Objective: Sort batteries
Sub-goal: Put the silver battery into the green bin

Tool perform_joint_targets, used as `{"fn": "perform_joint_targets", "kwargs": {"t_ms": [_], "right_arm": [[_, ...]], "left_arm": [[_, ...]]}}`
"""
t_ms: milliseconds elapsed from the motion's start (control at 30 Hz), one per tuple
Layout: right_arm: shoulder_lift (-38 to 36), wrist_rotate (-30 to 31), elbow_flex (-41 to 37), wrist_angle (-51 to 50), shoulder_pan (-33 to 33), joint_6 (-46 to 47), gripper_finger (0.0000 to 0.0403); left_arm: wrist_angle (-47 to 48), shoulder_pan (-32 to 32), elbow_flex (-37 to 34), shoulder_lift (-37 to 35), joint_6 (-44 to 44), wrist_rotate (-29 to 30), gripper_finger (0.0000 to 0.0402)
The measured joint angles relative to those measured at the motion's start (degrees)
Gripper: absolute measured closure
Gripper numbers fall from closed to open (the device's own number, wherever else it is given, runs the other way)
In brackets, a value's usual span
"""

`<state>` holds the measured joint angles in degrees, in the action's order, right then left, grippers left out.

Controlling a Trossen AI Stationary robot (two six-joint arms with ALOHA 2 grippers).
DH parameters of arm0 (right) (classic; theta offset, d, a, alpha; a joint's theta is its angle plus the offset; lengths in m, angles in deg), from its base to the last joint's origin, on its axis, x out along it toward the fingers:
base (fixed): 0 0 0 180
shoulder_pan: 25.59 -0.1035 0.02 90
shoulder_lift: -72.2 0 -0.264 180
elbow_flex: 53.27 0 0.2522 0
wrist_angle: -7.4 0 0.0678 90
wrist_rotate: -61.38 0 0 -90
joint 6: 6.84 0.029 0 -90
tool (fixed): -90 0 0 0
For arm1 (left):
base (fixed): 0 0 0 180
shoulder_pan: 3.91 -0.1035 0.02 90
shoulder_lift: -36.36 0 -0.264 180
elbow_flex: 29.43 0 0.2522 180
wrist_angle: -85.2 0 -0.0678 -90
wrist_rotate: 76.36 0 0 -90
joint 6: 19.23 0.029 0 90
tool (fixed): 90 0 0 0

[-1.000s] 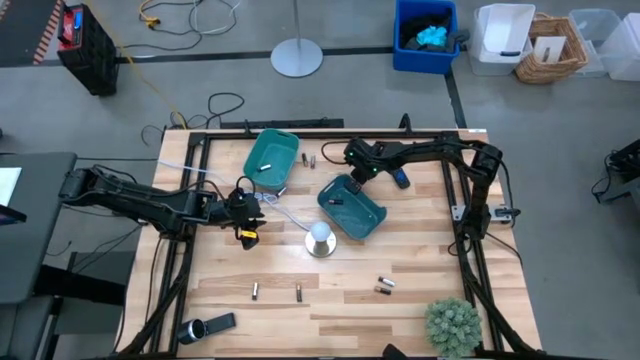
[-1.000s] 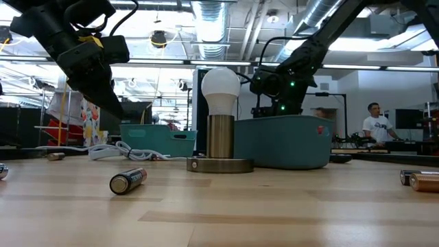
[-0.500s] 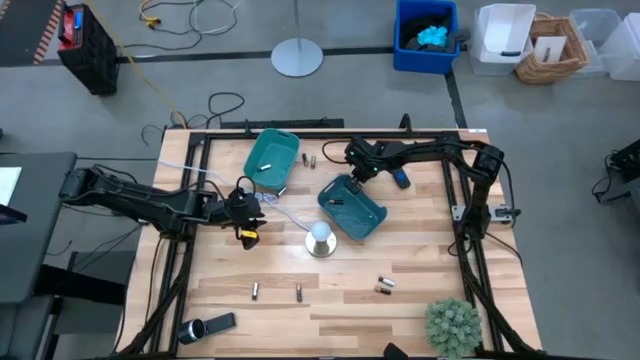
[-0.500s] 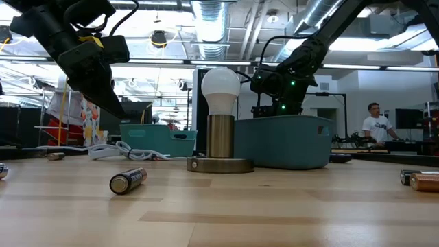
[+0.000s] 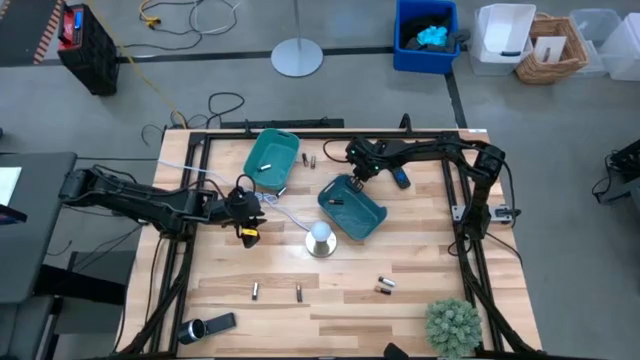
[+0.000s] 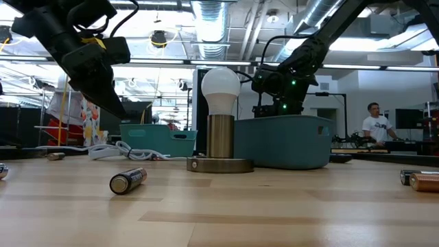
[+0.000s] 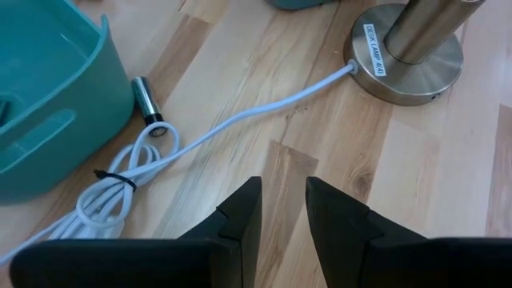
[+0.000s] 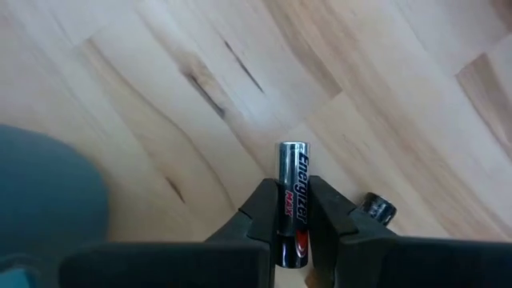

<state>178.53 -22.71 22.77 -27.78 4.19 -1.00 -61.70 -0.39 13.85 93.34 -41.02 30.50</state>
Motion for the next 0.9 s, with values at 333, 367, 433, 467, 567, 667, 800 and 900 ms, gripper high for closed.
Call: {"fn": "perform_joint_targets", "kwargs": {"t_ms": [333, 367, 433, 467, 567, 667, 800, 900], "right_arm": [[-0.59, -0.03, 0.02, -0.26, -0.01, -0.51, 0.0349], [-1.00, -0.04, 0.02, -0.25, -0.02, -0.66, 0.0349], [-2.15, -0.04, 0.02, -0.51, -0.02, -0.90, 0.0349], [-2.80, -0.04, 0.03, -0.53, -0.02, -1.05, 0.0349], [-4.72, -0.04, 0.09, -0.61, -0.02, -1.24, 0.0349], [-6.64, -0.04, 0.09, -0.91, -0.02, -1.55, 0.0349], [-9.58, -0.04, 0.11, -0.56, -0.39, -1.56, 0.0349], [-11.55, -0.04, 0.11, 0.74, -1.44, -2.13, 0.0349]], "left_arm": [[0.01, -0.04, 0.00, 0.00, 0.32, 0.00, 0.0308], [0.01, -0.04, 0.00, 0.00, 0.32, 0.00, 0.0308], [0.01, -0.04, 0.00, 0.01, 0.34, 0.00, 0.0308], [0.01, -0.04, 0.00, 0.00, 0.34, 0.00, 0.0308], [0.01, -0.04, 0.00, 0.00, 0.54, 0.01, 0.0308], [0.00, -0.04, -0.01, 0.01, 0.56, 0.01, 0.0308], [-0.01, -0.04, -0.02, -0.01, 0.61, 0.02, 0.0308], [-0.22, -0.04, -0.02, -0.01, 1.19, 0.15, 0.0308]]}}
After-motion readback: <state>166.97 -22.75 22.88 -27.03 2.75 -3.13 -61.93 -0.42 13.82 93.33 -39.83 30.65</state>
